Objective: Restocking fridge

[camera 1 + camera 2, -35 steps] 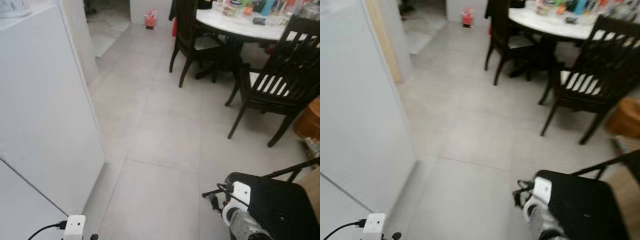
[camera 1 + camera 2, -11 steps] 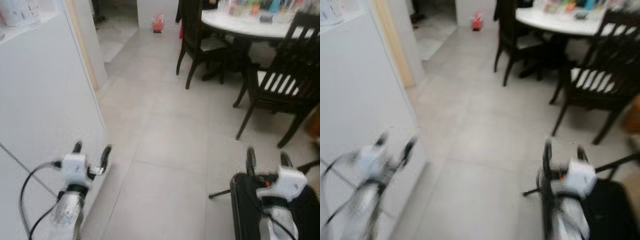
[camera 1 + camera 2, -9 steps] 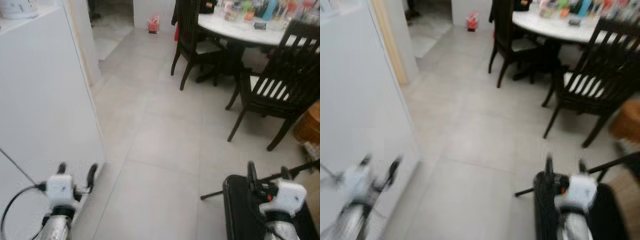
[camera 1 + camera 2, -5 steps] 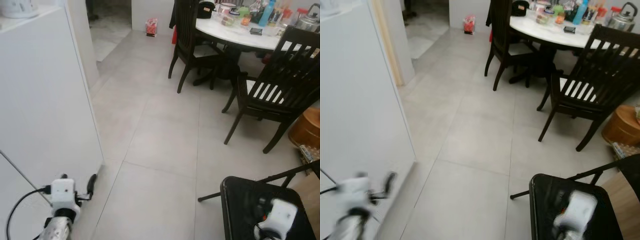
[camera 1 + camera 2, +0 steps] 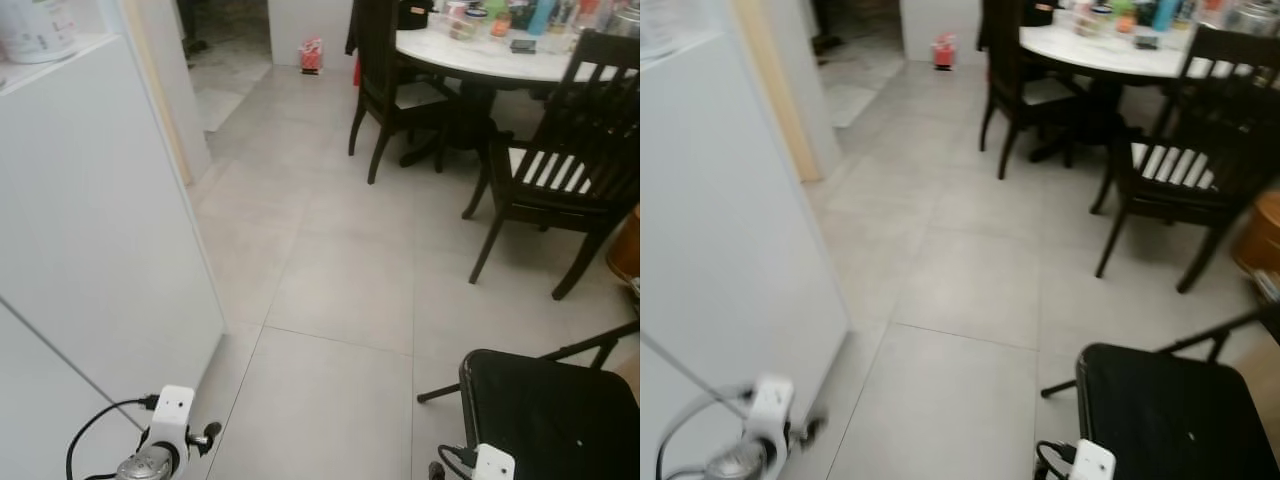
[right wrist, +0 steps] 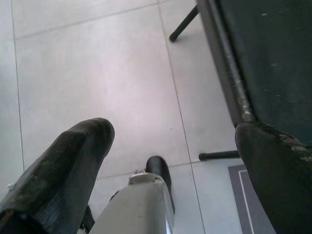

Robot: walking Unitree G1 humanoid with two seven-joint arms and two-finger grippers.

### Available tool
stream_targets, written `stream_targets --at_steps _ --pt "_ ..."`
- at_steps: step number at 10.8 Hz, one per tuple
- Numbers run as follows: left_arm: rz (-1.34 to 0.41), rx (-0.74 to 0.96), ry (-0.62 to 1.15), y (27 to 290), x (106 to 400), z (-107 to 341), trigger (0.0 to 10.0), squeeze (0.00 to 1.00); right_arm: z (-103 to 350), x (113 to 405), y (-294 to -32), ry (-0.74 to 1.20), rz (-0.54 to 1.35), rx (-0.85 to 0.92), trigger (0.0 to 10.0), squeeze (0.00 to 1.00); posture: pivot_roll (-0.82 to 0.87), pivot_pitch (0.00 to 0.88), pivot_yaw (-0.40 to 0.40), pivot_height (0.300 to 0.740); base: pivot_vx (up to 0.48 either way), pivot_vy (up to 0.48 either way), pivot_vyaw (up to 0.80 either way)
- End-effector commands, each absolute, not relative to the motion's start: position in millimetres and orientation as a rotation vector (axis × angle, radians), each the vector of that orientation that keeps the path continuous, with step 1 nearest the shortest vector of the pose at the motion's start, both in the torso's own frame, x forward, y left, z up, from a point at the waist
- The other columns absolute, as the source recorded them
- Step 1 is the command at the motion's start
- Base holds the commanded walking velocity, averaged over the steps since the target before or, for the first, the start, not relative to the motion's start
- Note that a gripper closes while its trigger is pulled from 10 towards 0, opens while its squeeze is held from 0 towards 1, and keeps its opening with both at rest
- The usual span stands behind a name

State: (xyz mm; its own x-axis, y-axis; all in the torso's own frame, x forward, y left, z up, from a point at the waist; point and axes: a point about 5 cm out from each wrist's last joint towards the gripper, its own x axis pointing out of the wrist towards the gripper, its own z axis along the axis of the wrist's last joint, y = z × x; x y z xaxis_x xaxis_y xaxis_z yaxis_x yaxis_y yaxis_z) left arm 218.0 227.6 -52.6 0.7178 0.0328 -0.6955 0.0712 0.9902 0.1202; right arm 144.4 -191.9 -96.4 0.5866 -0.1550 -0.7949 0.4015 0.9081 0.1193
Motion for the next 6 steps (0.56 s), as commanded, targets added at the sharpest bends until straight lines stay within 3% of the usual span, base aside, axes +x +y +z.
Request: stream_targets --at_steps 1,4,6 --pt "0.011 0.149 0.774 230.3 225.1 -49.0 10.0 0.0 -98.3 142.9 -187.8 0.922 -0.3 0.299 10.0 0.0 0.02 0.0 -0.02 0.74 0.0 0.0 0.0" --pt "0.071 0.112 0.831 223.8 219.0 -57.2 10.0 0.0 -90.4 164.0 -191.9 0.885 -0.32 0.323 10.0 0.0 0.06 0.0 -0.078 0.74 0.0 0.0 0.0" --pt "0.121 0.051 0.836 219.2 215.9 -60.5 10.0 0.0 -93.6 159.3 -184.6 0.92 -0.277 0.303 10.0 0.0 0.06 0.0 -0.085 0.74 0.0 0.0 0.0"
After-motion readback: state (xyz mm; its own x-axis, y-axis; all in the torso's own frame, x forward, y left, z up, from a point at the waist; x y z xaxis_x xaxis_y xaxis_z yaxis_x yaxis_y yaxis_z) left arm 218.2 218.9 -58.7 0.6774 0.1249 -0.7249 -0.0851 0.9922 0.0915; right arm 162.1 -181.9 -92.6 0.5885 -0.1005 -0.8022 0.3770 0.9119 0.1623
